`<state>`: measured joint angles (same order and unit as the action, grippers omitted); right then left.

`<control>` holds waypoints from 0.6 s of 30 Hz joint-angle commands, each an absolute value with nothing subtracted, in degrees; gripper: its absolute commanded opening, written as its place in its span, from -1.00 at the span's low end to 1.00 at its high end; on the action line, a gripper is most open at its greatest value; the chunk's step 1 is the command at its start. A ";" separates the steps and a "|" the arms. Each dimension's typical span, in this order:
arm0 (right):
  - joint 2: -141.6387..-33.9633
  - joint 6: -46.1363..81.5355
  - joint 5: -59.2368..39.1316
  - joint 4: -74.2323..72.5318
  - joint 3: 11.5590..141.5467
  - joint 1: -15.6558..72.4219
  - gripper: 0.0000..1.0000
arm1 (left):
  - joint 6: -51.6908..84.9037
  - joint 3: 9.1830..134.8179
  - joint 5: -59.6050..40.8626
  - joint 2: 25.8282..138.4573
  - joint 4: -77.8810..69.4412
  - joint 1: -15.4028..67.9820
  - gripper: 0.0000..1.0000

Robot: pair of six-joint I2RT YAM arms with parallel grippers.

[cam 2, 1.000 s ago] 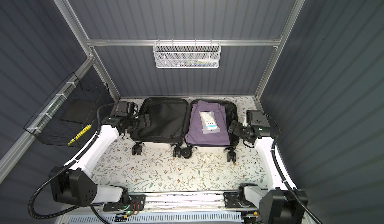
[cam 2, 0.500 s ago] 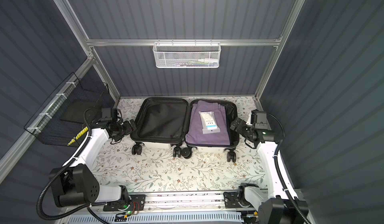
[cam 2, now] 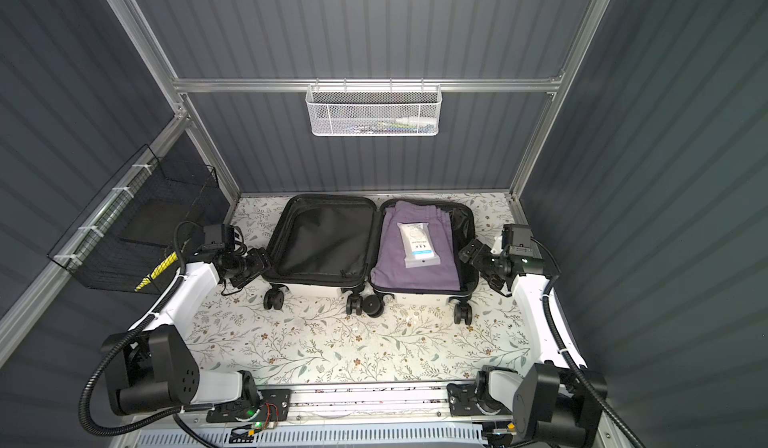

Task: Pack the luggage

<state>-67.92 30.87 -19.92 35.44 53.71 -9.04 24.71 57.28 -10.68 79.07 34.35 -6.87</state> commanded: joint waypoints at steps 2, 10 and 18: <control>-68.54 31.43 -23.71 33.95 52.31 -10.53 0.98 | 25.80 55.91 -11.71 78.90 33.78 -7.73 0.28; -70.65 33.53 -30.10 29.68 49.14 -14.30 0.97 | 26.10 54.90 -11.98 79.01 33.14 -7.73 -0.03; -71.65 32.53 -31.65 28.25 48.43 -14.77 0.95 | 25.76 55.10 -12.48 78.78 33.42 -7.73 -0.31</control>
